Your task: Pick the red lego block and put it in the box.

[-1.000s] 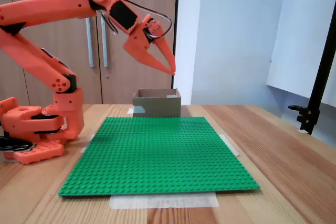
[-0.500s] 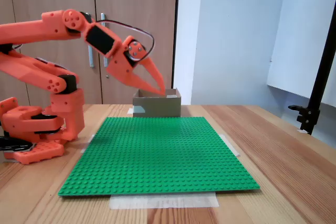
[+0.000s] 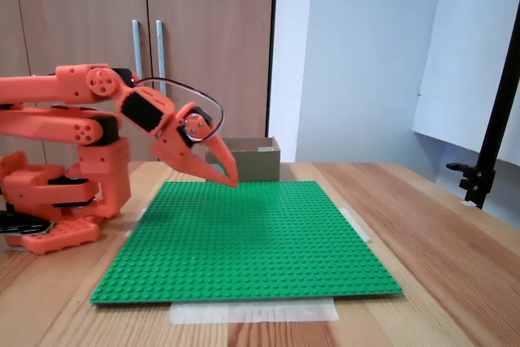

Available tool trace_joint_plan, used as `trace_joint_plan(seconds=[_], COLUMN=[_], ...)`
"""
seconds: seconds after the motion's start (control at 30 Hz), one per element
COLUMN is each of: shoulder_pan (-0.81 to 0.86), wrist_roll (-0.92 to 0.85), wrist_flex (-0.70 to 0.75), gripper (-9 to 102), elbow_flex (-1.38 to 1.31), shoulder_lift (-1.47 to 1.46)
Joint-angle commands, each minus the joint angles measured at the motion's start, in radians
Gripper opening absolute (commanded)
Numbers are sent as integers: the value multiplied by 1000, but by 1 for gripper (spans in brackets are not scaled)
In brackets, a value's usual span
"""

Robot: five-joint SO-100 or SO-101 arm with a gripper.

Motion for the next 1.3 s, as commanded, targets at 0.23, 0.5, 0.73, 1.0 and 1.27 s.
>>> trace_joint_plan(seconds=[0.23,0.5,0.73,1.0,1.27], shoulder_pan=[-12,-25,-29,-25,-15], wrist_roll=[-32,-37,-21,-18,-8], wrist_flex=[5,-32,-55,-37,-38], gripper=[-1,-1,-1,-1,-1], elbow_flex=[101,190,245,264,264], shoulder_lift=[77,103,103,103,103])
